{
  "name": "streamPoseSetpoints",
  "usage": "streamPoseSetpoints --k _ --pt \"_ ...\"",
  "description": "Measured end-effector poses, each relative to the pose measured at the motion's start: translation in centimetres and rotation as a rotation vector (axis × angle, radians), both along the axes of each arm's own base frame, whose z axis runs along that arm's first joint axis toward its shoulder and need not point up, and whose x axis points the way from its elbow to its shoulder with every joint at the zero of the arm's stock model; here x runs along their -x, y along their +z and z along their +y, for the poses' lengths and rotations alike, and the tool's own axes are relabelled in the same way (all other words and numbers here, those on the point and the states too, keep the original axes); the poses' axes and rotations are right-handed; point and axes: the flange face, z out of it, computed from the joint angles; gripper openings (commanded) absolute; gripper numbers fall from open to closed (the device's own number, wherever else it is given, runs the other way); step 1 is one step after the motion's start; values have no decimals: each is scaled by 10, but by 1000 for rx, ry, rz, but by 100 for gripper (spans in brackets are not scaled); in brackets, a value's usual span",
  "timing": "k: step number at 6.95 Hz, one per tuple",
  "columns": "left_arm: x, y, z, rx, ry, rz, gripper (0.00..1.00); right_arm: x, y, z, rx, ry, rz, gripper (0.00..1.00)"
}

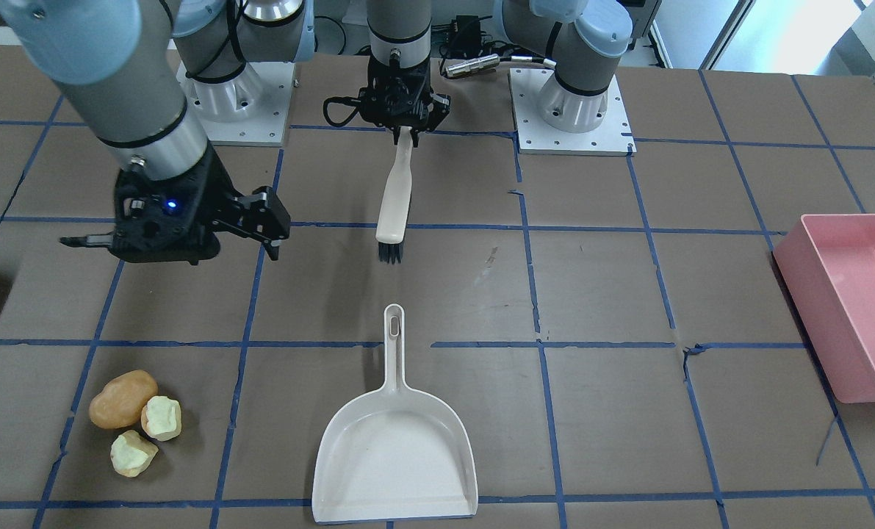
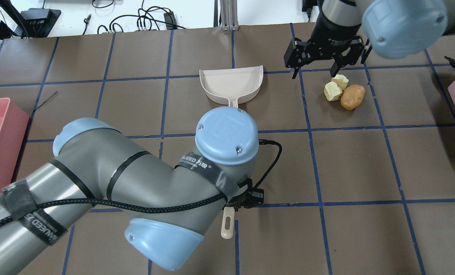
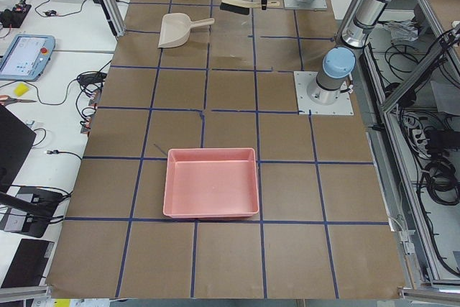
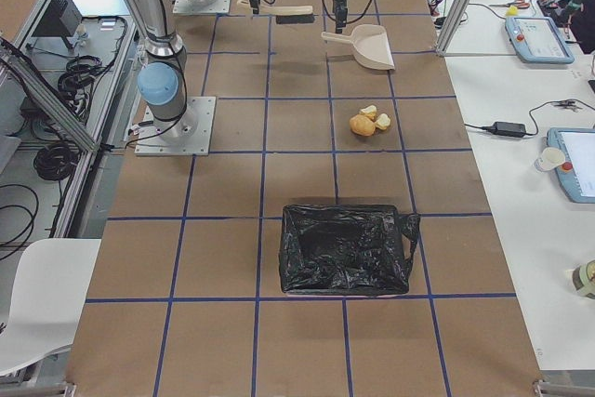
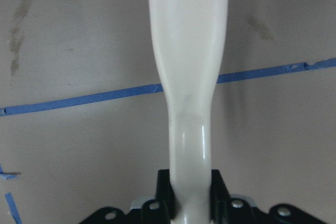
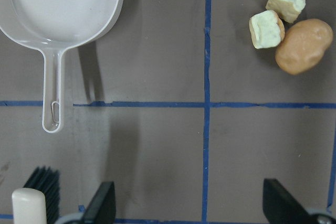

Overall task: Sweep and dump trash in nearest bin
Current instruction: 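Lift the brush with the left gripper while the right grasps the dustpan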

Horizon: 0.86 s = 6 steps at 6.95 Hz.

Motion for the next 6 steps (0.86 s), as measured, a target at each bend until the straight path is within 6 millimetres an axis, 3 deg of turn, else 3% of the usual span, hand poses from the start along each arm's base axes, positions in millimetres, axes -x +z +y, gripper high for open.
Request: streamPoseSetpoints --k 2,4,6 --pt "-35 40 -43 -11 -16 -15 0 -35 -62 15 71 16 -24 99" --pt "-90 44 -81 -82 -1 -19 0 -81 -116 12 138 27 -33 99" --pt "-142 36 -97 -218 57 -18 0 -129 -158 14 183 12 -31 99"
